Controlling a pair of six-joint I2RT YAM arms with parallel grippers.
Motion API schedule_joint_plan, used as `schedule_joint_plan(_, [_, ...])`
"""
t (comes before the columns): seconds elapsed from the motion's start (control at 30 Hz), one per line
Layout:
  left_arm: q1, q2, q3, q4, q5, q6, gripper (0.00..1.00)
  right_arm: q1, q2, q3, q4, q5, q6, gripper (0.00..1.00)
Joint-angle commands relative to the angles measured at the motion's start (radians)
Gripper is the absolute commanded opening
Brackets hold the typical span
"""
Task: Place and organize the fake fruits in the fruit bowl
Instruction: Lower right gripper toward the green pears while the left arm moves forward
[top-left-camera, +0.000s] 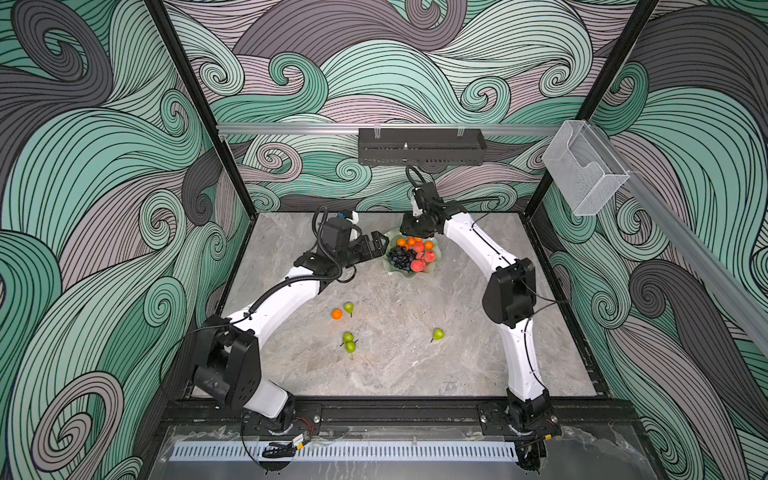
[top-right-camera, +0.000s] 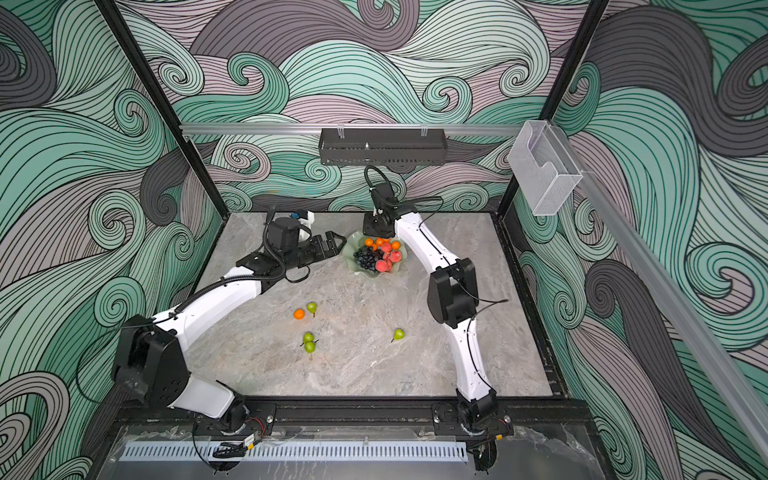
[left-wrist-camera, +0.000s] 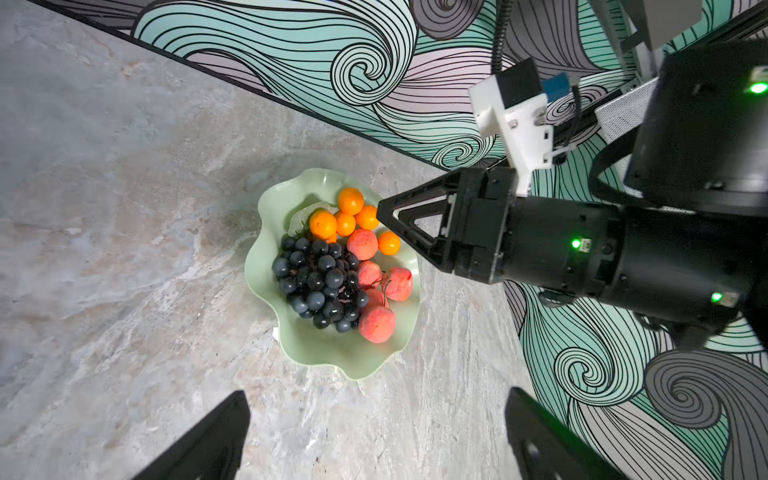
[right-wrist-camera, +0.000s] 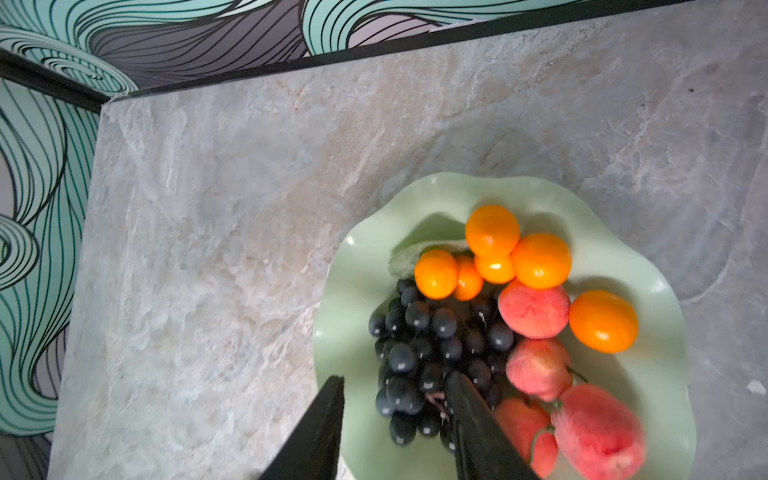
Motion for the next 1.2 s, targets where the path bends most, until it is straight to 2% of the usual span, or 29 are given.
schedule_joint_plan(0.0, [-0.015,-0.091,-0.063,-0.073,-0.039,-0.020,0.98,0.035,-0.095,-0.135,0.066,-0.011,0.007,0.44])
schedule_joint_plan(0.37, [-0.047,-0.366,-0.312,-0.136,-0.046,-0.076,0.98,0.172,-0.334,-0.497,0.189,0.015,0.074,0.44])
schedule_joint_plan(0.63, [-0.055,-0.603,-0.483,-0.230,-0.103,-0.135,0.98,0.329,-0.372,-0.650,0.272,0.044,0.203,0.44])
schedule_joint_plan(0.8, [-0.054,-0.762,-0.543,-0.357,-0.221,-0.166,0.98,0.419,-0.309,-0.646,0.300,0.049,0.275,0.44])
schedule_joint_plan(0.9, [-0.051,-0.841,-0.528,-0.473,-0.277,-0.169,0.97,0.465,-0.262,-0.613,0.304,0.049,0.304,0.44])
schedule_joint_plan(1.17, [-0.031,-0.889,-0.432,-0.708,-0.402,-0.195,0.98,0.558,-0.142,-0.515,0.305,0.036,0.351,0.44])
